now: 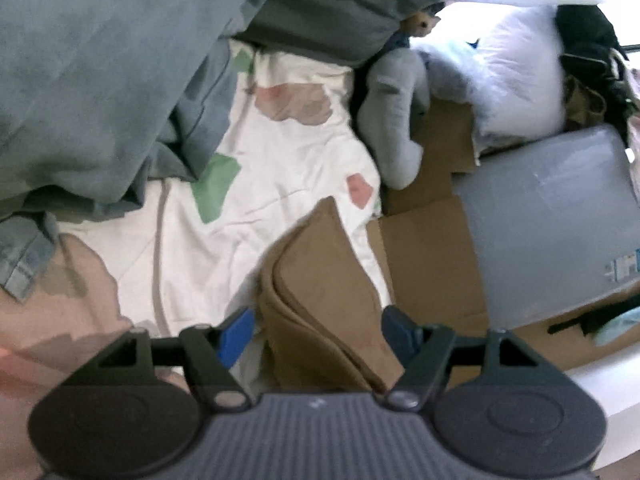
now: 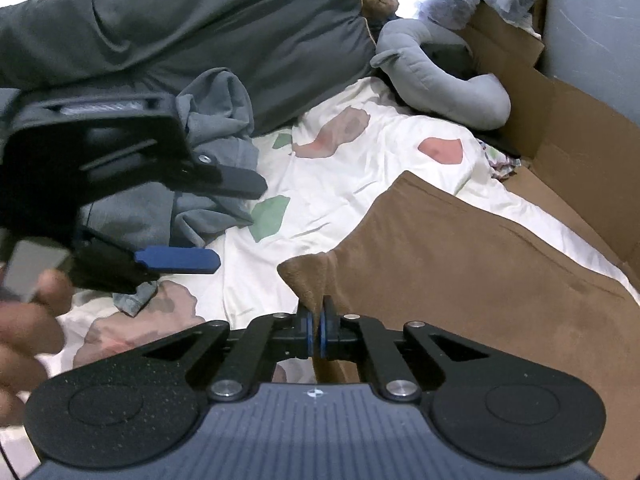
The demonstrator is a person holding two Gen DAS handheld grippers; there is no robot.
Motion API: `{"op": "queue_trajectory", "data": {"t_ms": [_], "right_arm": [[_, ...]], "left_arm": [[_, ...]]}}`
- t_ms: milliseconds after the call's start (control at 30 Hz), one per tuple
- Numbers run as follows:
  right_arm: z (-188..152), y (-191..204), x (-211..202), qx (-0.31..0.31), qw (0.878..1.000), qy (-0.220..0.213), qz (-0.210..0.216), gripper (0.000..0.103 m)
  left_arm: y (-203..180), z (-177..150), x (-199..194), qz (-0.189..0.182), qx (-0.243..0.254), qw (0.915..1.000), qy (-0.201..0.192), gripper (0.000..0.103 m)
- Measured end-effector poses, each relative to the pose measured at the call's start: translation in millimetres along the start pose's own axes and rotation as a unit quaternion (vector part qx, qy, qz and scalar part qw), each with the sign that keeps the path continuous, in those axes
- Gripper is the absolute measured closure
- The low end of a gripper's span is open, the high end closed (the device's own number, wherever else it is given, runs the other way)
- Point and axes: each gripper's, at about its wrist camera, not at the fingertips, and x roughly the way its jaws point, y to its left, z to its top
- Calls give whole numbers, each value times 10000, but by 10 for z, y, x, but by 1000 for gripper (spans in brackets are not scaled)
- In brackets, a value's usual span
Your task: Fold clothes
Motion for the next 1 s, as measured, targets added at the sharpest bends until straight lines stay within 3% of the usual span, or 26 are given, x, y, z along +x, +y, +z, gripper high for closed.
{"op": "queue_trajectory", "data": {"t_ms": [300, 733, 1000], "right_arm": [[37, -92, -96, 123, 9998, -119, -72, 101], [35, -149, -163, 242, 9995, -157, -120, 101], [53, -202, -223, 311, 9992, -199, -175, 101]], "left_arm": [[-132, 170, 517, -183, 494, 9981, 311, 28], [-90, 334, 1223, 303, 867, 9925, 812, 29], [-87, 485, 1528, 268, 836, 9923, 873, 38]]}}
